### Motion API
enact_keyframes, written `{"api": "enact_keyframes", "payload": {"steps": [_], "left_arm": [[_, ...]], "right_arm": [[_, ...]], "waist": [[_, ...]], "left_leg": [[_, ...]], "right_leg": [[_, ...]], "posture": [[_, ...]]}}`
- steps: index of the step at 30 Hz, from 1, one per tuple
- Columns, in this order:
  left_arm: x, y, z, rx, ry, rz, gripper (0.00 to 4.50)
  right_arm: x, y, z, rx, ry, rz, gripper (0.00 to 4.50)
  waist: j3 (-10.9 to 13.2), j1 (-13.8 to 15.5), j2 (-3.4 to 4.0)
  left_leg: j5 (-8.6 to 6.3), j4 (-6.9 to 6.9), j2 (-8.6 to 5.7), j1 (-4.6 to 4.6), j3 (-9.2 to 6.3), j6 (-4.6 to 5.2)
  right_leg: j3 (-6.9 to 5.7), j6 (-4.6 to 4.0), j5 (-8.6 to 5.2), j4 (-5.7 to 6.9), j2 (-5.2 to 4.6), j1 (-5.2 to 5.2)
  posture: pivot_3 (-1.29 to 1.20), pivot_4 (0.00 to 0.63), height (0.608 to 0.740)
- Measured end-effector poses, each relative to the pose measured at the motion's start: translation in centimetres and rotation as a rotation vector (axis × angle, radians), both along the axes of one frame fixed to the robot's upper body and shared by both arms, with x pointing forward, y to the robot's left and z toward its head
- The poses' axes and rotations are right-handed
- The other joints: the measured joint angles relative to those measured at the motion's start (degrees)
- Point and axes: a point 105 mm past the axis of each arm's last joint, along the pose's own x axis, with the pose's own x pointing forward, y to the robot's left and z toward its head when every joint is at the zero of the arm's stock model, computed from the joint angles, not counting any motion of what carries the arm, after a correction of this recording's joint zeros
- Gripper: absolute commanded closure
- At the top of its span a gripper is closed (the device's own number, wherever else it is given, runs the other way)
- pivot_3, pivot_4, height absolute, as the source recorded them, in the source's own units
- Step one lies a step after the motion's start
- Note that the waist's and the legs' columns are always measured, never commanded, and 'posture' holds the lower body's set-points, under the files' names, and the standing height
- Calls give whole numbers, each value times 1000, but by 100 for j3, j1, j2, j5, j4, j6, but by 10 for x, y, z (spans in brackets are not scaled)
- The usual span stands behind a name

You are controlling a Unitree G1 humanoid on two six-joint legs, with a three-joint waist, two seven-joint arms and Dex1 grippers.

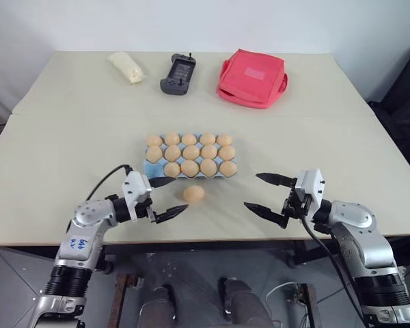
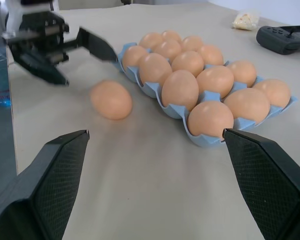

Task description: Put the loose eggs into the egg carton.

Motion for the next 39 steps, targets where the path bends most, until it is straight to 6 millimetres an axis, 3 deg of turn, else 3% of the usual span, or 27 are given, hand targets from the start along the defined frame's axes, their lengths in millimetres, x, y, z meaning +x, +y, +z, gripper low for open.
{"api": "enact_keyframes", "payload": {"steps": [11, 14, 19, 22, 29, 32, 36, 39], "left_arm": [[24, -32, -15, -8, 3, 1, 18], [28, -36, -14, -1, 0, -7, 583], [30, -37, -13, -17, 6, -4, 2156], [24, -24, -4, -66, -11, 4, 2156], [27, 24, 57, -214, -150, 163, 2156], [33, 42, 63, -219, -156, 249, 2156], [55, 54, 57, -229, -116, 332, 2156], [63, 50, 53, -228, -100, 332, 1519]], "right_arm": [[-2, 1, 0, 3, 7, -9, 0], [-3, 1, -2, 4, 12, -14, 0], [-3, 1, -1, 6, 11, -19, 0], [-4, 1, -1, 7, 9, -19, 0], [-4, 2, -1, 9, 9, -17, 0], [-3, 3, 0, 10, 9, -11, 0], [-2, 13, 1, 20, 8, 21, 0], [-1, 14, -1, 20, 14, 25, 0]], "waist": [[0, 9, 0], [0, 11, 0], [0, 6, 0], [0, -14, 0], [0, 8, 0], [0, 8, 0], [0, 21, 0], [0, 27, 0]], "left_leg": [[-2, 13, -2, -1, -4, 5], [-2, 13, -2, -1, -2, 5], [-1, 13, 0, -1, 0, 6], [-2, 10, 5, -1, 1, 5], [-1, 17, -1, 1, 7, 5], [-1, 17, -4, 1, 6, 6], [0, 19, -3, 0, 5, 6], [-3, 14, -3, -4, 8, 4]], "right_leg": [[3, 6, 3, 3, 4, 1], [2, 8, 4, 4, 6, 2], [0, 9, 5, 6, 10, 1], [2, 9, 5, 7, 14, -1], [-3, 9, 5, 13, 10, 5], [-1, 9, 5, 11, 8, 5], [-4, 10, 5, 10, 9, 4], [-3, 10, 5, 3, 8, 3]], "posture": [[0, 150, 740], [0, 150, 740], [0, 150, 740], [0, 150, 740], [0, 150, 740], [0, 150, 740], [0, 150, 740], [0, 150, 740]]}}
